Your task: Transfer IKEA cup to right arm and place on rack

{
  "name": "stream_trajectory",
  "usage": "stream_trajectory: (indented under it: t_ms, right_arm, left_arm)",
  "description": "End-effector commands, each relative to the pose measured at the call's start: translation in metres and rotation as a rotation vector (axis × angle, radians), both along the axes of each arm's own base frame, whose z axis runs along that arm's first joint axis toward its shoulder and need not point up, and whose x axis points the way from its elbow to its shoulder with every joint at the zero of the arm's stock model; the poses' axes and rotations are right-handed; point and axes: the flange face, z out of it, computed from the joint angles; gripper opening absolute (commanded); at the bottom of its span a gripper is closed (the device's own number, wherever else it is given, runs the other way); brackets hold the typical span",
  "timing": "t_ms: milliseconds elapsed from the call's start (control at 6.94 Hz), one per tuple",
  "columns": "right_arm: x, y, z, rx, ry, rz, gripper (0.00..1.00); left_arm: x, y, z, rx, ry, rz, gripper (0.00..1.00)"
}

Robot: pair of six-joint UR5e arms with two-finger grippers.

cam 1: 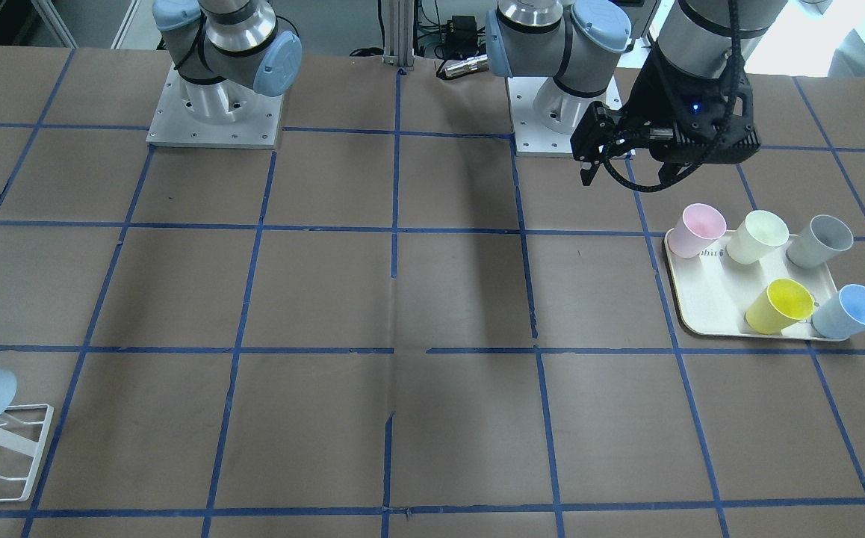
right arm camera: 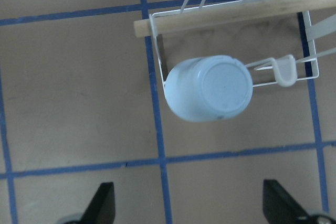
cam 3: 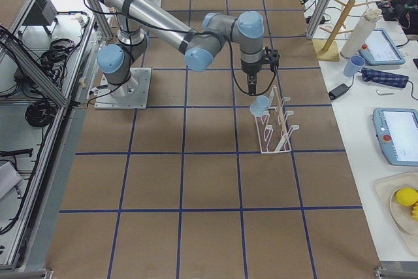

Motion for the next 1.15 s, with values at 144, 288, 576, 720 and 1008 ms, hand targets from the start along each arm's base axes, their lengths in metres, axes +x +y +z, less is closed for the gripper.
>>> stream_trajectory:
  t_ms: [144,288,576,720,1008]
  right_arm:
    - [0.118,0.056,0.068,0.07,-0.051,-0.033,1.0]
    - [0.162,0.063,0.067,0.112,-0.067,-0.051,1.0]
    - [0.251,0.08,0.071,0.118,-0.029,0.016,1.0]
    - [0.272,0.093,0.077,0.11,0.008,0.009,1.0]
    - [0.271,0.134,0.101,0.143,-0.001,0.011,1.0]
  left_arm:
    - [0.001,0.0,-0.002,0.002,-0.001,0.003,1.0]
    - [0.001,0.0,-0.002,0.002,-0.001,0.003,1.0]
    - [0.001,-0.001,-0.003,-0.001,-0.004,0.0,1.0]
    - [0.002,-0.004,0.0,-0.013,-0.007,0.004,1.0]
    - [0.002,-0.006,0.003,-0.019,-0.007,0.004,1.0]
